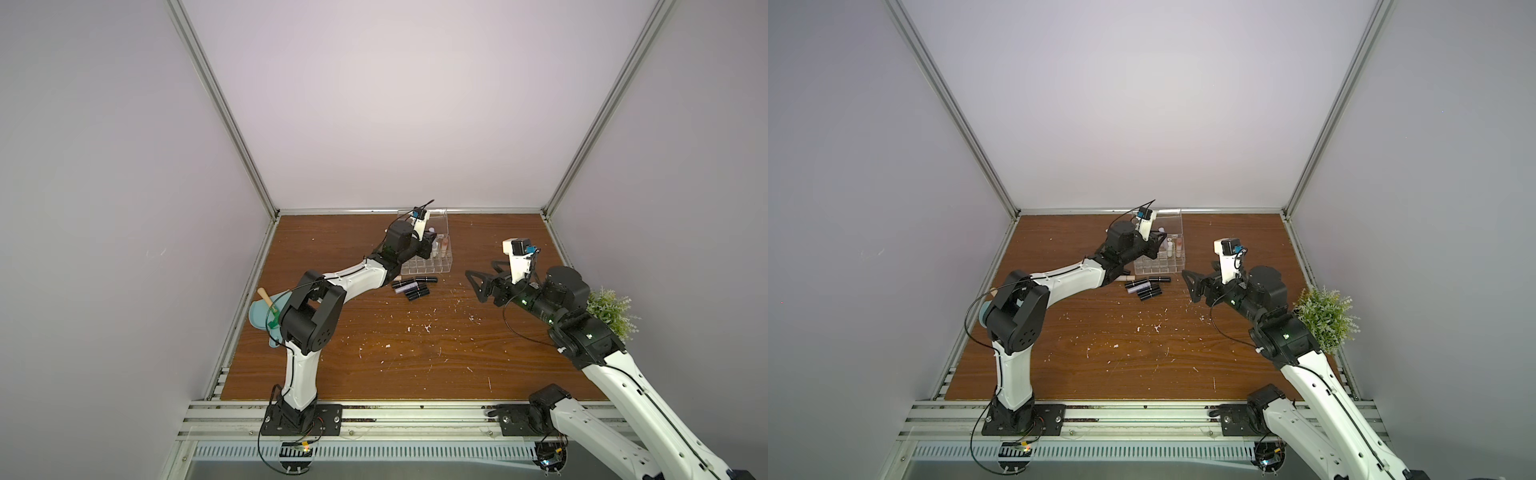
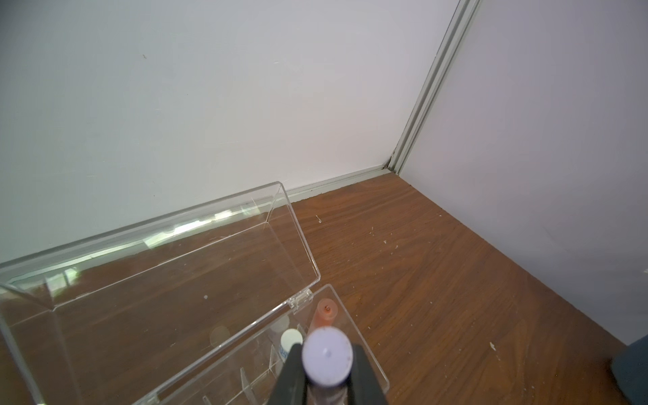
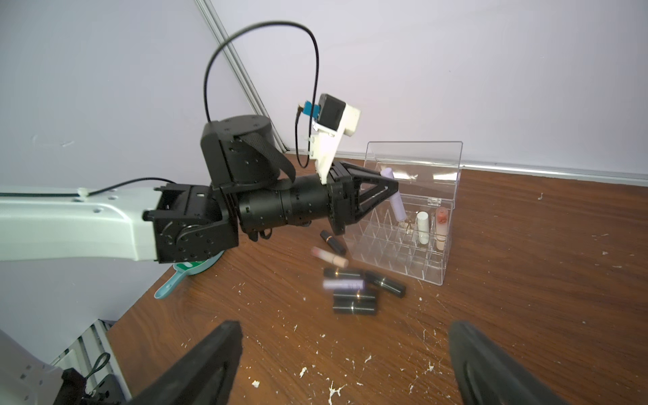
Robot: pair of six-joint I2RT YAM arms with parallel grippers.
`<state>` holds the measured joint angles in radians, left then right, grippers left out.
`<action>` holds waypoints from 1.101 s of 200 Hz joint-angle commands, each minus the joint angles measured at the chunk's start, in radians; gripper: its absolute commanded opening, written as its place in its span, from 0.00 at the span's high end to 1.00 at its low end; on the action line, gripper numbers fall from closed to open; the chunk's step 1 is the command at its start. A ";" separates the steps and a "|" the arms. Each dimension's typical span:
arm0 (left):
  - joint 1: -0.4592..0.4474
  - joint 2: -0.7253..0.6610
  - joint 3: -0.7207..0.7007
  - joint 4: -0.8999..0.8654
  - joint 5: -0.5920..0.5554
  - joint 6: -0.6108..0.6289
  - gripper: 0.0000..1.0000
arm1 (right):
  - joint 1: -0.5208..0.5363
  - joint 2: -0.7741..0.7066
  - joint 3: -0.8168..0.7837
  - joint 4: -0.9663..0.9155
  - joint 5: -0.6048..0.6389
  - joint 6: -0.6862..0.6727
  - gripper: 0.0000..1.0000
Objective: Arrange the lipsticks in the organizer
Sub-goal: Place the lipstick in the storage box.
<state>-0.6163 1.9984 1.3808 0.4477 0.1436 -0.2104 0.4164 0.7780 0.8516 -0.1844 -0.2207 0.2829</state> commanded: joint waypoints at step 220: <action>-0.028 0.179 0.125 -0.005 -0.230 0.151 0.66 | -0.087 -0.036 0.031 -0.021 -0.091 0.004 0.01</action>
<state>-0.6353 2.1761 1.5318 0.4049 -0.0803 -0.0727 0.3367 0.7414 0.8528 -0.2329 -0.2932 0.2909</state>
